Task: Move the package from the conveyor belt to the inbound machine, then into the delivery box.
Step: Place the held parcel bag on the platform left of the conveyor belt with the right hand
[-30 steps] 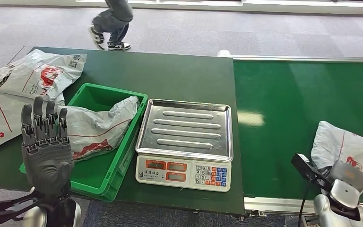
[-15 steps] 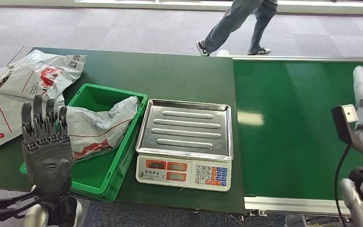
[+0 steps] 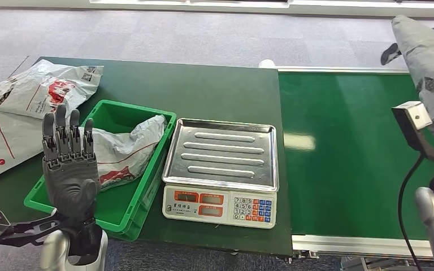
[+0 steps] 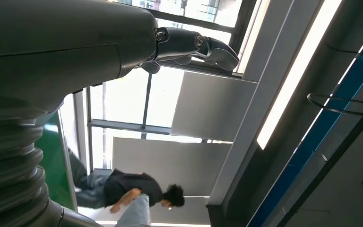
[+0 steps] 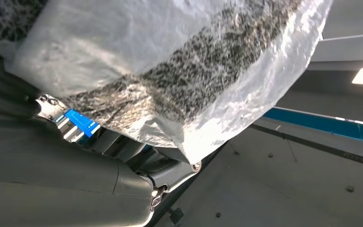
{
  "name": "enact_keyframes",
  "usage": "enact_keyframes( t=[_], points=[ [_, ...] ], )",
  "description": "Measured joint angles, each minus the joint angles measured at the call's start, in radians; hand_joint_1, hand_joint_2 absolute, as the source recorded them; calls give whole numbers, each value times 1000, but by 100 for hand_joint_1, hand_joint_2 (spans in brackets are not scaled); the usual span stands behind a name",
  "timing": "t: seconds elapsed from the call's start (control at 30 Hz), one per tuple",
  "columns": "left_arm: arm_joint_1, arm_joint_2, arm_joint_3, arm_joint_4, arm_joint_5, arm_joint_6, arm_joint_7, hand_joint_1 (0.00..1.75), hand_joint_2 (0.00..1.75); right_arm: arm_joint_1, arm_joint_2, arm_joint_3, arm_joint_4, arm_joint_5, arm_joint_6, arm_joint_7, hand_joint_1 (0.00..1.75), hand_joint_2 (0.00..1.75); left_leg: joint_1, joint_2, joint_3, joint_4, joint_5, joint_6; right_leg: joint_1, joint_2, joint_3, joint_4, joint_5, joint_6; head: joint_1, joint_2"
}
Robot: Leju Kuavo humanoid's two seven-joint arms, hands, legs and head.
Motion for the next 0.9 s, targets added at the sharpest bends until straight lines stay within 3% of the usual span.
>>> enact_keyframes(
  t=[0.27,0.33,0.4,0.43,0.53,0.6,0.77,0.9],
  points=[
    [-6,0,-2,15,1,0,-6,0,175,-36,2,19,-1,0,-6,-60,175,175,0,0,-4,0,0,0,0,0,0,0,0,0,0,0],
    [-10,1,-5,19,3,1,-15,0,175,-107,3,77,17,0,28,-21,175,175,0,1,-8,-1,-1,0,0,2,0,1,0,0,0,0],
    [-16,2,-12,25,5,0,-26,0,175,-217,25,195,71,-15,75,5,175,175,1,6,-5,-1,-1,-1,1,6,0,1,1,-1,0,0],
    [-18,2,-14,29,5,-3,-31,0,175,-267,54,261,105,-35,100,-32,175,175,2,9,-1,-1,-1,-2,2,9,0,1,2,-3,0,0],
    [-21,3,-17,43,4,-16,-43,0,175,-328,198,407,201,-119,195,-345,175,175,3,12,6,-1,2,-5,6,12,1,1,4,-6,0,0],
    [-23,4,-18,51,0,-20,-50,0,175,-333,289,470,253,-150,233,-493,175,175,5,7,4,-2,4,-7,7,7,0,1,4,-7,0,0],
    [-26,7,-18,59,-2,7,-56,0,175,-365,449,621,421,-273,271,-585,175,175,8,2,3,-3,5,-10,10,4,0,1,2,-9,0,0],
    [-30,10,-21,60,1,16,-55,0,175,-387,514,701,527,-358,298,-615,175,175,8,1,2,-3,5,-10,10,2,0,1,2,-10,0,0]
  ],
)
